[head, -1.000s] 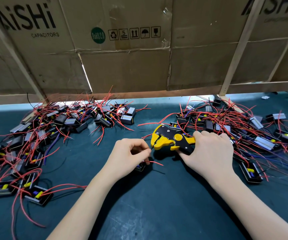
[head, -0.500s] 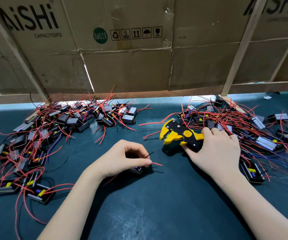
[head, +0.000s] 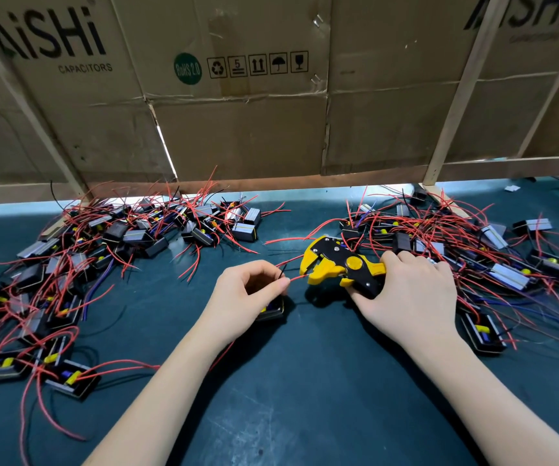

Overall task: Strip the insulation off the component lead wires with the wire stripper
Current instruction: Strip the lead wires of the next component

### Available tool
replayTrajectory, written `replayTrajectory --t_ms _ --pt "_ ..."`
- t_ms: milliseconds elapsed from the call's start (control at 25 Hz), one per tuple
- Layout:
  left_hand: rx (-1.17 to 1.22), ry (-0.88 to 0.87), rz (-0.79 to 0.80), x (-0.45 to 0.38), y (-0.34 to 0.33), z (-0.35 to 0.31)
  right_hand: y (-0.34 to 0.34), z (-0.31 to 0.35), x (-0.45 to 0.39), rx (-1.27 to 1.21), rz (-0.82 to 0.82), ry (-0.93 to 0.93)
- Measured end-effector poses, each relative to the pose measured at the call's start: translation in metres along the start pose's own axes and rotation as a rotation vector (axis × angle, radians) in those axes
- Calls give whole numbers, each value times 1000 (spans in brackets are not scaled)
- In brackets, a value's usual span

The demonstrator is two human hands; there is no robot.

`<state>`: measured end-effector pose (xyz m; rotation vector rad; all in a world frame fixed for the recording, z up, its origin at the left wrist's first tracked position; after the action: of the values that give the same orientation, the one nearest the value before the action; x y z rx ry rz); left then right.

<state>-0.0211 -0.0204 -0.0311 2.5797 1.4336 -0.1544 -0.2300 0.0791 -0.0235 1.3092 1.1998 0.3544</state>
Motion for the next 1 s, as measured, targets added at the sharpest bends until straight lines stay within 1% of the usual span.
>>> replayTrajectory --t_ms 120,280,440,600,720,840,920,1000 --pt "3 5 -29 0 0 2 1 0 0 4 15 7" --pt "4 5 -13 1 -2 2 3 -1 0 -7 8 14" --pt "-5 -1 1 1 -3 1 3 -1 -1 0 53 0" --pt "28 18 16 2 -4 1 2 -3 -3 10 124 -46" --pt "-6 7 15 2 -3 -2 3 -4 -4 16 108 -80" --pt "-147 -75 19 4 4 -11 4 -5 -3 -41 17 -71" --pt "-303 -92 94 6 11 -15 4 -9 -2 -46 -17 -80" --pt "-447 -69 197 8 11 -15 4 -15 -2 -77 -30 -123"
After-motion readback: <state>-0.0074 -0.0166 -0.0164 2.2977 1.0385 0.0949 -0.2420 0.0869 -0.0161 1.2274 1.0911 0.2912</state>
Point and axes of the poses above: each hand's wrist, its own x-axis away from the middle knuckle, its own y-axis out of the back of the hand, z = x × y, the point moved 3 cm from there along -x, towards the middle knuckle, and after that the axes turned 15 degrees about x, right-handed, at the moved point
